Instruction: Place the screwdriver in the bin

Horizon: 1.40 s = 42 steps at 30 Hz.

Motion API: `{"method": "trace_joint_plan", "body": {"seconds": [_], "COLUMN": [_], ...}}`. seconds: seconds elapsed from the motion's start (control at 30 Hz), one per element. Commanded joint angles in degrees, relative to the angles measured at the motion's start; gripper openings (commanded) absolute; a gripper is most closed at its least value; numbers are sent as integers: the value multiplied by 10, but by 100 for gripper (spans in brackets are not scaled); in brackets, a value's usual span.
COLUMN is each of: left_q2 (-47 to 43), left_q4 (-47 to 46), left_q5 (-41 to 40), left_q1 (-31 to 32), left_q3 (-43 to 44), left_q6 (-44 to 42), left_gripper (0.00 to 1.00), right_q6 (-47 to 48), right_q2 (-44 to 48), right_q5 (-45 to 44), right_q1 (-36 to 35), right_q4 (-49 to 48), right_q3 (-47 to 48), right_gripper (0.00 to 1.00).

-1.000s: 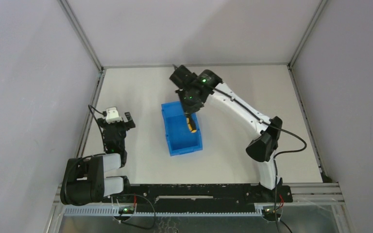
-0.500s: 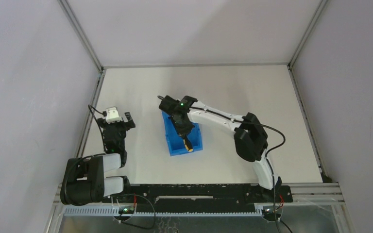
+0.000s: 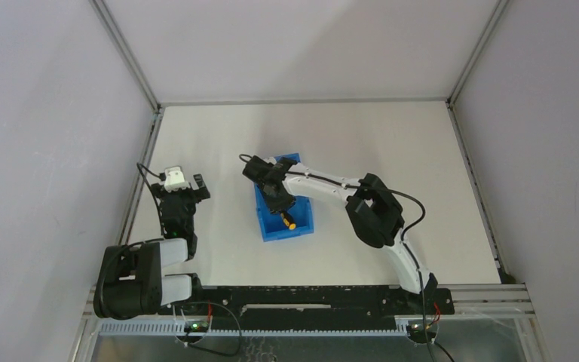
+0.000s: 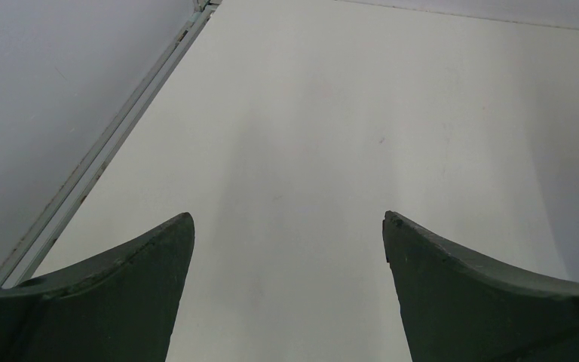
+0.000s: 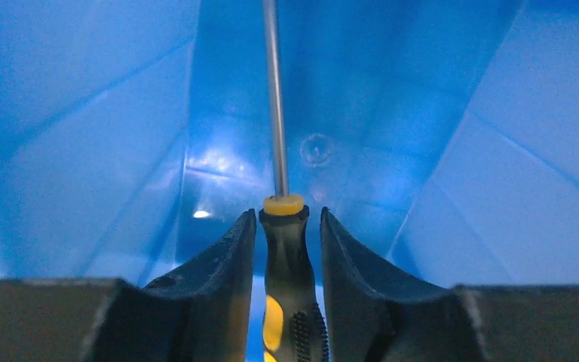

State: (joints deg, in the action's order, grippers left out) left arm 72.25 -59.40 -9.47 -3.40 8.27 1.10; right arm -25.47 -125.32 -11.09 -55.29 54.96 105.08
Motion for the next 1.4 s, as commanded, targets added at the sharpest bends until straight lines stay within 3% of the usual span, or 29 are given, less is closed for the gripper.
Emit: {"method": "trace_joint_plan", "body": {"seconds": [0.0,0.37,0.5,0.53,0.57,0.67,0.97,1.17,1.37], "left_q2": [-1,-1,-1,-1,-1,-1,-1,-1,-1], "left_q4": [-15,-15,-15,-15,-15,-15,-15,-15,-15], "left_q5": [-5,-5,-5,-5,-5,-5,-5,-5,-5], "left_q1": [0,0,-1,0,0,0,0,0,0], "left_q3": [27,27,26,26,27,27,27,27,27], "left_q6": [3,3,3,3,3,3,3,3,3], "left_gripper": [100,100,100,100,100,100,100,100,100], "right_q6": [-15,0,8,10,12,31,66,41,7], "right_q2": [-14,110,168,185,202,267,533,700,797], "right_q5": [-27,-89,-111,-117,-123,-137,-147,-90,-39], "right_q1": [-5,-24,-28,-28,-28,-29,23,162,297], "right_q4": [-42,4,25,33,38,28,-98,-171,-222], "right_q3": [-6,45,46,46,44,20,-225,-425,-596], "right_gripper": [47,68,81,86,97,100,100,100,100]}}
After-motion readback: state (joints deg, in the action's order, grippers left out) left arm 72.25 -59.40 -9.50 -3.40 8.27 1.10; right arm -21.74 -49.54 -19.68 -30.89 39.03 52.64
